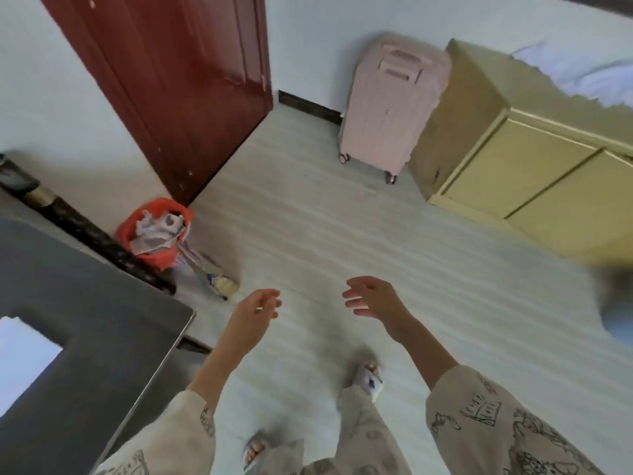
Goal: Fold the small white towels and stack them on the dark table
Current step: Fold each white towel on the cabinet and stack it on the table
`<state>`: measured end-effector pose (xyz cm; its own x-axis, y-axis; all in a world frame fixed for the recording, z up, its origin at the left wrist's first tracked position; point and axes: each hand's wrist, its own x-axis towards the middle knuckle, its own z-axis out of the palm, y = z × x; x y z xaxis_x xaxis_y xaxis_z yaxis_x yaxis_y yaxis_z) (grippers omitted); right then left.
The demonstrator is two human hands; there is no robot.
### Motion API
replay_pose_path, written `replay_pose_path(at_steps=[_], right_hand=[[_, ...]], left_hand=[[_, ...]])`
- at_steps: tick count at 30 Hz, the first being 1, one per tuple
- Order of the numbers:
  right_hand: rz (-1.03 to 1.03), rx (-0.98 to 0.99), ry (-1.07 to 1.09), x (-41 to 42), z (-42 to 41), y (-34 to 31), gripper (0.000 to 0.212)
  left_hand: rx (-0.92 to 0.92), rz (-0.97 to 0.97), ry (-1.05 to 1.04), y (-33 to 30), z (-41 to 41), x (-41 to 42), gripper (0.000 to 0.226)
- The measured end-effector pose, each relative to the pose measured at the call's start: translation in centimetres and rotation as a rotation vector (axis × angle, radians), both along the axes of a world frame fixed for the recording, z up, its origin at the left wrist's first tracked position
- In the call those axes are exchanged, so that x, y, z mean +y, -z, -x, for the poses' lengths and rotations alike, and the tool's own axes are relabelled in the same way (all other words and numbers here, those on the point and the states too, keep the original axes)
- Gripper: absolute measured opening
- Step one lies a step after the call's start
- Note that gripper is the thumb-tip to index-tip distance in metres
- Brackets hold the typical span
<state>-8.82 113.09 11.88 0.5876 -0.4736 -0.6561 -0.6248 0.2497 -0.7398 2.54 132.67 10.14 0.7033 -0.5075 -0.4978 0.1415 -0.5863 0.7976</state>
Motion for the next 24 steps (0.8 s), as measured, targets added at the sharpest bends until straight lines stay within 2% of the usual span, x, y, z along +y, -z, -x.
replay_pose_path(at_steps=[12, 24], right_hand=[[0.063, -0.065, 0.336, -29.8, 11.0, -3.2, 0.019], [0.108, -0.064, 0.567, -56.5, 9.4, -1.4, 0.019]], left_hand=[[0.002, 0.151, 0.345, -4.6, 6.6, -37.4, 0.019], [0.041, 0.131, 0.544, -1.8, 2.3, -66.9, 0.018]])
